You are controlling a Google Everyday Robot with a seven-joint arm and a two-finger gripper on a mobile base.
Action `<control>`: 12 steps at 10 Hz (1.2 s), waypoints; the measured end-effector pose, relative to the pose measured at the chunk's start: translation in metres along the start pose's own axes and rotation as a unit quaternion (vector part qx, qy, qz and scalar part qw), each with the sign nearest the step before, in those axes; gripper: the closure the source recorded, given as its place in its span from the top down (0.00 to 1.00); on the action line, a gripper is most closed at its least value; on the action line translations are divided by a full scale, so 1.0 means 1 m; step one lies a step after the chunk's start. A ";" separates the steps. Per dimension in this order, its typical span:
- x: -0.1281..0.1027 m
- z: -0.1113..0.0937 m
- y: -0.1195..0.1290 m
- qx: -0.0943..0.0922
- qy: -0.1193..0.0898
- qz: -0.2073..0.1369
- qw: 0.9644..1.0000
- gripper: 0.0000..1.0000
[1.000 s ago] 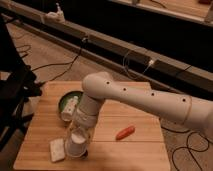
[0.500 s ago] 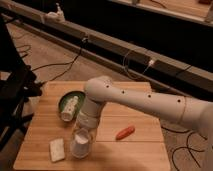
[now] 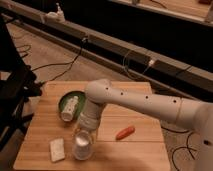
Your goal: Place the ceramic cup over the eraser
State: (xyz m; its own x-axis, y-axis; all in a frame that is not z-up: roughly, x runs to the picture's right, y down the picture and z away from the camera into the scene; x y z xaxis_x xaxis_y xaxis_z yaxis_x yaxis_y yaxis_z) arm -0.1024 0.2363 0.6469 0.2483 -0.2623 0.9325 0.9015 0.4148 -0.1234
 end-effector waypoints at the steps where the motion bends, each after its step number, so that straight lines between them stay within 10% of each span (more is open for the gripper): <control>1: -0.002 0.004 -0.001 0.000 -0.007 -0.002 1.000 0.80; 4: -0.002 0.002 -0.005 0.020 -0.011 -0.008 1.000 0.80; 8: 0.019 -0.080 0.014 0.086 0.083 0.028 0.992 0.80; 12: 0.019 -0.081 0.014 0.087 0.085 0.030 0.992 0.80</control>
